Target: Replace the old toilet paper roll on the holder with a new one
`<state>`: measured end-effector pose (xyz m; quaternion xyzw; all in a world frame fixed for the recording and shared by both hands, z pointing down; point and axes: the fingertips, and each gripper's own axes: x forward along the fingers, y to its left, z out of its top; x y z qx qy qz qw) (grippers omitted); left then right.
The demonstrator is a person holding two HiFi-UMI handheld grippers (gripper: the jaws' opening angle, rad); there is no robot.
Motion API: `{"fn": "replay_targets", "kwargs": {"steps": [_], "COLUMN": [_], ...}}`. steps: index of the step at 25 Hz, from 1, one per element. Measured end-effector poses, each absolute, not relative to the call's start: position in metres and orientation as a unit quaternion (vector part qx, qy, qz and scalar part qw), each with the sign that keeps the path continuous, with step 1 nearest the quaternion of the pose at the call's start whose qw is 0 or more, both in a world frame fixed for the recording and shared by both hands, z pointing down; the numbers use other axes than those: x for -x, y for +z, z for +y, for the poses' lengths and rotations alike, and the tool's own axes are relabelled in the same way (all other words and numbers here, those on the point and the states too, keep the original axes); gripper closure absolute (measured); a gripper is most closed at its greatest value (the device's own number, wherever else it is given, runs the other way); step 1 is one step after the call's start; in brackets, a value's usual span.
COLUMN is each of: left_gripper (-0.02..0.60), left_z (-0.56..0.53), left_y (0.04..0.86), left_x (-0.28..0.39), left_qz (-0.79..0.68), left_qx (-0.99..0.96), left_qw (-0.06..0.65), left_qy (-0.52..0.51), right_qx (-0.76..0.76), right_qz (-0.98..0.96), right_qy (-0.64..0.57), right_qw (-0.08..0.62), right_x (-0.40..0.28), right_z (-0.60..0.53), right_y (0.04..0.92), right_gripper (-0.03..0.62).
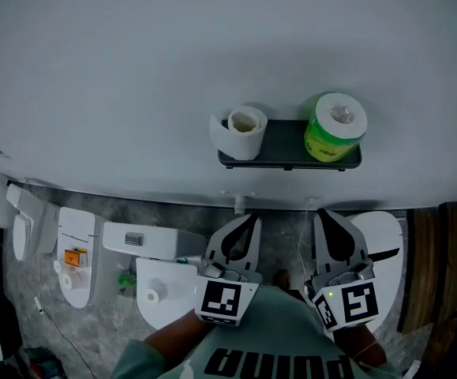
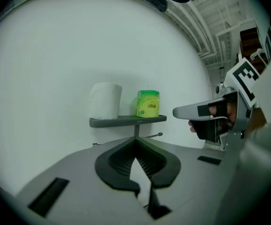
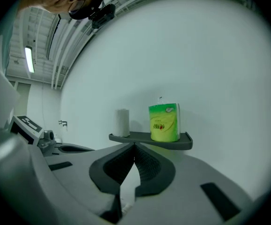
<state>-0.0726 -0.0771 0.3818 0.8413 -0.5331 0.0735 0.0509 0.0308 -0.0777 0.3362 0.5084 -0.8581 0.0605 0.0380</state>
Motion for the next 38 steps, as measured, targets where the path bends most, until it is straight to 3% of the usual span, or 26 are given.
{"fn": "replay_targets", "kwargs": {"steps": [25,38], "left_gripper": [0.578,0.578], "left_z": [-0.036,-0.054], "left_y": [0.380,0.373], "left_x": [0.031,0.041], "left_qz": [-0.546,-0.551], "left_qx": [-0.833,-0.828], "left_qw": [0.013,0.038], "left_qy": [0.086,0.091], "right_qx": [-0.492,-0.506], "right_qz": [-0.868,-0.861], "right_qy": [0.057,0.052], "right_qw": [0.041,0.029], "right_x": [-0.072,-0.075], "right_z": [-0.049,-0.076], "right_y": [0.354,0.337], "right_gripper": [0.583,0.582]}}
